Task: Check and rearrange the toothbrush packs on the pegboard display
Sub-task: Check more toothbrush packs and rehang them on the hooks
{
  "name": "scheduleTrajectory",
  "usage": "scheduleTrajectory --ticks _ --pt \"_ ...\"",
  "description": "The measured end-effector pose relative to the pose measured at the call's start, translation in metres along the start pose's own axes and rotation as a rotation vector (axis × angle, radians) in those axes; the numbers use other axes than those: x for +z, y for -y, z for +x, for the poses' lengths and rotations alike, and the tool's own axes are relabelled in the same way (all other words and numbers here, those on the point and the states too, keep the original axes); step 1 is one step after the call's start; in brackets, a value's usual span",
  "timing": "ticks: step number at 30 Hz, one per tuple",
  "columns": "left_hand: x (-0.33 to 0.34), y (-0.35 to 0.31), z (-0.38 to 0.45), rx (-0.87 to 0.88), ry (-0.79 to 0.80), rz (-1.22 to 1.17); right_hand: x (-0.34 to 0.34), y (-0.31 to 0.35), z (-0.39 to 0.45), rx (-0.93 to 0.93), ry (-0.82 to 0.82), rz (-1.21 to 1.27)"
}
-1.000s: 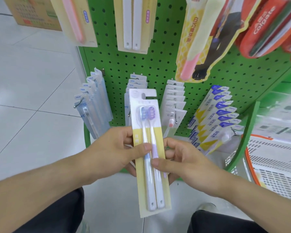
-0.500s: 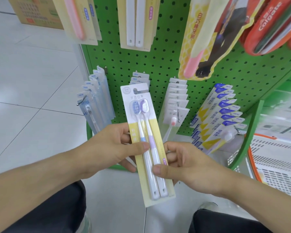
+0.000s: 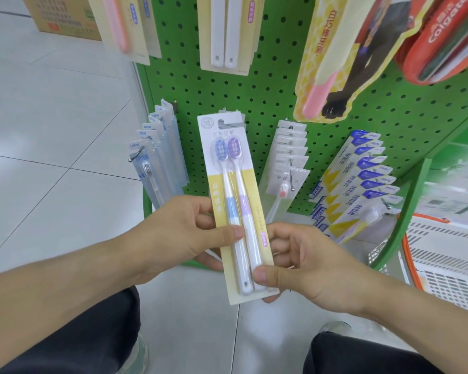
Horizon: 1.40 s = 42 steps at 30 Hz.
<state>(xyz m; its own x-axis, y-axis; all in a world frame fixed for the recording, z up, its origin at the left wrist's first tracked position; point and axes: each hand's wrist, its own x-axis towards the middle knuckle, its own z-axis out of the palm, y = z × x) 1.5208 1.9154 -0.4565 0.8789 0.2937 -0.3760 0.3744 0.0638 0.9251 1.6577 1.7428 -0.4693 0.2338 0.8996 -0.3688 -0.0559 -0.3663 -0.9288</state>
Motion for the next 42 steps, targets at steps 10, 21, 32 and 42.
scheduleTrajectory --ticks 10,21,32,42 --pt "-0.002 0.002 -0.003 -0.076 -0.039 0.015 0.008 0.003 0.004 -0.020 -0.100 0.073" --pt "-0.001 0.006 -0.009 -0.206 -0.126 0.206 0.005 0.005 0.002 -0.081 -0.108 -0.209" --pt "0.004 0.008 -0.012 -0.143 -0.055 0.037 0.011 0.003 0.004 -0.078 -0.096 -0.223" --pt "0.002 0.018 -0.008 -0.072 -0.054 0.073 0.012 0.002 0.005 -0.022 -0.048 -0.098"
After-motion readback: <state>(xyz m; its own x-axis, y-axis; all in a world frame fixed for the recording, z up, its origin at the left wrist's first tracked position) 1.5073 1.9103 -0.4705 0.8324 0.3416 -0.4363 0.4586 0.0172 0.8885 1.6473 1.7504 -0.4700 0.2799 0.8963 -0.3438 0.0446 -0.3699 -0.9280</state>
